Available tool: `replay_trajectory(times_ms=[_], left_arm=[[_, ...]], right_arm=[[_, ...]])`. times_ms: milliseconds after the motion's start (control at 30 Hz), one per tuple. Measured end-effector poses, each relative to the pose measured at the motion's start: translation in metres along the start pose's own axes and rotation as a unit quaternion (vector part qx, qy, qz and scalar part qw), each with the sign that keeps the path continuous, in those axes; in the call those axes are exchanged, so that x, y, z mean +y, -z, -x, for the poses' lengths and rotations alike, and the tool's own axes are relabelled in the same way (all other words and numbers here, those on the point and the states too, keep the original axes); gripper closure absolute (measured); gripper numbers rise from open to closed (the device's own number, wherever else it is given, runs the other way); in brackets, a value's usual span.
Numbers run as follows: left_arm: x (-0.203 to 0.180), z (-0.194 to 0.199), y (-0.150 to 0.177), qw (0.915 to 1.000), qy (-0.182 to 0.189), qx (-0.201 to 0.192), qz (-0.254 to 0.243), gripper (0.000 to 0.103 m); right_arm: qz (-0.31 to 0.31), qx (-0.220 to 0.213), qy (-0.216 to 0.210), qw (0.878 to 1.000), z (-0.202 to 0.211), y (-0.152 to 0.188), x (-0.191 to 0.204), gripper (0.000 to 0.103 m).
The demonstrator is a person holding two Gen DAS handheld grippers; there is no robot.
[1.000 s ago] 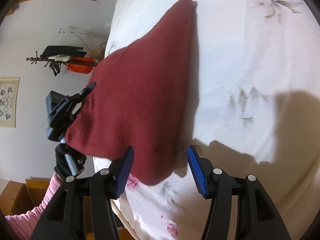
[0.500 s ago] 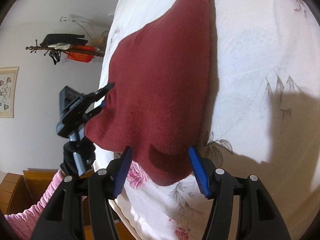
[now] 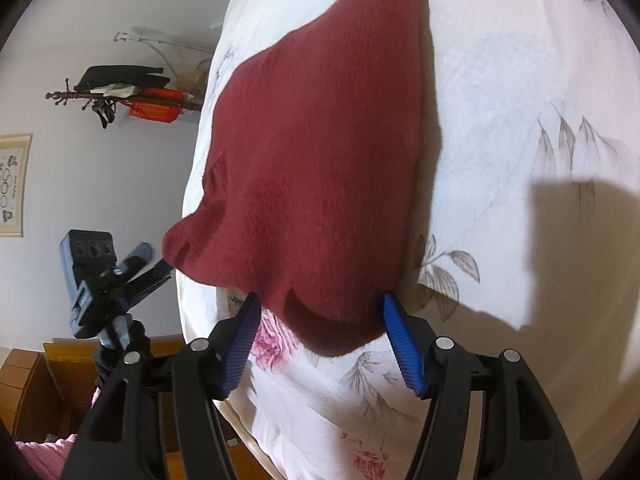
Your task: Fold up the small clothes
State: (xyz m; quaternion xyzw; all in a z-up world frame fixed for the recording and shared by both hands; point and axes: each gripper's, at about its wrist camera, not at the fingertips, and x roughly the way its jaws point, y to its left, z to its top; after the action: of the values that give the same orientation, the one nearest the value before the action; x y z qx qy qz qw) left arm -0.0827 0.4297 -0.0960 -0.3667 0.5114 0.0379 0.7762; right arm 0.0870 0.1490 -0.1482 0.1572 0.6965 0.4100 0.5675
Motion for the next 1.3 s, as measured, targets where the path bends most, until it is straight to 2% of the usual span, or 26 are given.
replay_trajectory(times_ms=[33, 67, 100, 200, 267, 433, 467, 500, 600, 700, 867, 1033, 1133, 1200, 1300], left_arm=[[0.002, -0.005, 0.000, 1.0000, 0.001, 0.002, 0.005, 0.035], [0.005, -0.009, 0.000, 0.9999, 0.009, 0.004, 0.010, 0.053], [0.007, -0.011, -0.001, 0.9997, 0.017, 0.006, 0.014, 0.079], [0.021, -0.008, 0.002, 0.9991, 0.029, -0.007, 0.031, 0.089], [0.033, -0.007, 0.006, 0.9984, 0.029, -0.006, 0.048, 0.090], [0.059, -0.018, 0.019, 0.9962, 0.017, 0.003, 0.085, 0.091], [0.060, -0.019, 0.019, 0.9957, 0.021, 0.001, 0.091, 0.091], [0.058, -0.019, 0.020, 0.9954, 0.023, 0.000, 0.093, 0.091], [0.050, -0.017, 0.021, 0.9979, 0.010, -0.001, 0.064, 0.090], [0.049, -0.021, 0.022, 0.9987, -0.002, 0.003, 0.052, 0.089], [0.056, -0.037, 0.023, 0.9988, -0.016, 0.013, 0.046, 0.086], [0.055, -0.042, 0.021, 0.9989, -0.015, 0.022, 0.040, 0.085], [0.047, -0.030, 0.016, 0.9990, -0.013, 0.025, 0.035, 0.076], [0.041, -0.015, 0.008, 0.9993, -0.013, 0.013, 0.032, 0.055], [0.036, 0.003, -0.013, 0.9998, -0.012, -0.012, 0.012, 0.039]], right_arm=[[0.001, -0.001, 0.003, 1.000, 0.000, 0.000, 0.001, 0.039], [0.003, -0.002, 0.006, 1.000, 0.000, 0.001, 0.002, 0.039], [0.005, -0.002, 0.008, 1.000, 0.000, 0.002, 0.003, 0.039], [0.005, -0.002, 0.009, 1.000, 0.001, 0.004, 0.003, 0.039], [0.001, -0.003, 0.007, 1.000, 0.000, 0.004, 0.003, 0.039], [-0.022, 0.006, 0.000, 1.000, -0.014, 0.003, -0.008, 0.039], [-0.027, 0.011, -0.004, 1.000, -0.019, 0.002, -0.010, 0.041], [-0.027, 0.014, -0.004, 1.000, -0.021, 0.002, -0.011, 0.051], [-0.002, 0.006, 0.009, 1.000, -0.017, 0.002, -0.005, 0.067], [0.012, 0.002, 0.023, 1.000, -0.014, 0.004, -0.003, 0.073], [0.014, 0.007, 0.054, 0.998, -0.025, 0.006, 0.001, 0.075], [0.016, 0.011, 0.064, 0.998, -0.031, 0.005, 0.001, 0.074], [0.030, 0.011, 0.059, 0.998, -0.022, 0.000, 0.009, 0.065], [0.035, -0.003, 0.055, 0.998, -0.008, -0.004, 0.014, 0.055], [0.033, -0.027, 0.041, 0.998, 0.011, -0.016, 0.015, 0.044]])
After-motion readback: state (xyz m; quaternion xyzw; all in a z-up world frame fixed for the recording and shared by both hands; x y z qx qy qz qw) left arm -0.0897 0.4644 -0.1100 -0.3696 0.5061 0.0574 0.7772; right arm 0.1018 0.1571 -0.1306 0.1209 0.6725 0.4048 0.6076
